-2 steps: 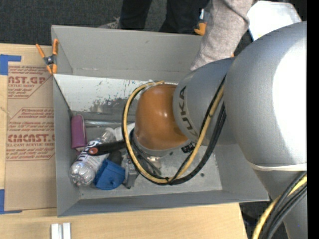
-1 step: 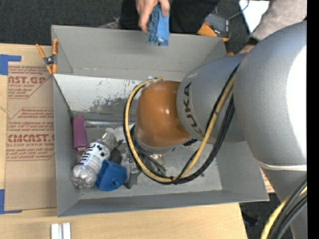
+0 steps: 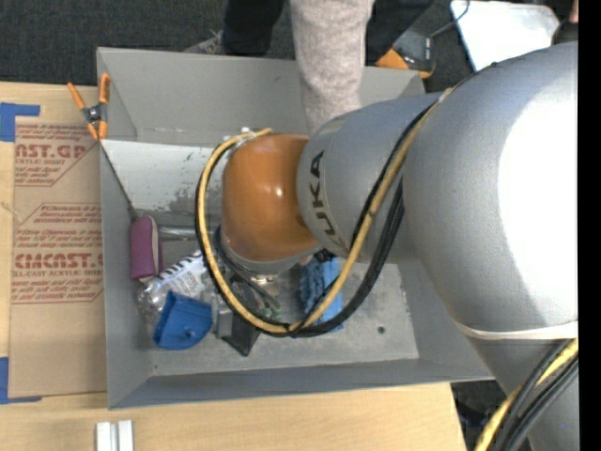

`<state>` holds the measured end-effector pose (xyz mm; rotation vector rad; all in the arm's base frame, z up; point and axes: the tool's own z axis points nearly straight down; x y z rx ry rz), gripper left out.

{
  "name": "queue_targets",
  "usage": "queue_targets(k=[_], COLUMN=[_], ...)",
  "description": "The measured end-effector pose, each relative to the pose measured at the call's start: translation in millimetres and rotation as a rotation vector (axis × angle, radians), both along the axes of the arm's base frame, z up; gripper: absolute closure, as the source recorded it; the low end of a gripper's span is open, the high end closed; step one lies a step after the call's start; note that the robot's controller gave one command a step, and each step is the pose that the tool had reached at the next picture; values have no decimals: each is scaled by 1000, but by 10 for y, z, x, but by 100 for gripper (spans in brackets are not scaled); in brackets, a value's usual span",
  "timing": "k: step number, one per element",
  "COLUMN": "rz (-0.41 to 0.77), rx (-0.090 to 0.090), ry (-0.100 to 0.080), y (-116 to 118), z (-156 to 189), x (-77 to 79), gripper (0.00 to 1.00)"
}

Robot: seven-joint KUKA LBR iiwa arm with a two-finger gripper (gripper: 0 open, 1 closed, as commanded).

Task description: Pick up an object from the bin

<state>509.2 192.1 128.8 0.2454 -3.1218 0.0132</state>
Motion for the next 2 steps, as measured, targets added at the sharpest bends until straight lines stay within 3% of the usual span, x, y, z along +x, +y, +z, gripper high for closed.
queue_targets(k=[1,2], rz=[170,166], rx=[1,0], ry=[4,14], y=[0,15], z=[-448,-589], x=[-176,-177], gripper=[100,100])
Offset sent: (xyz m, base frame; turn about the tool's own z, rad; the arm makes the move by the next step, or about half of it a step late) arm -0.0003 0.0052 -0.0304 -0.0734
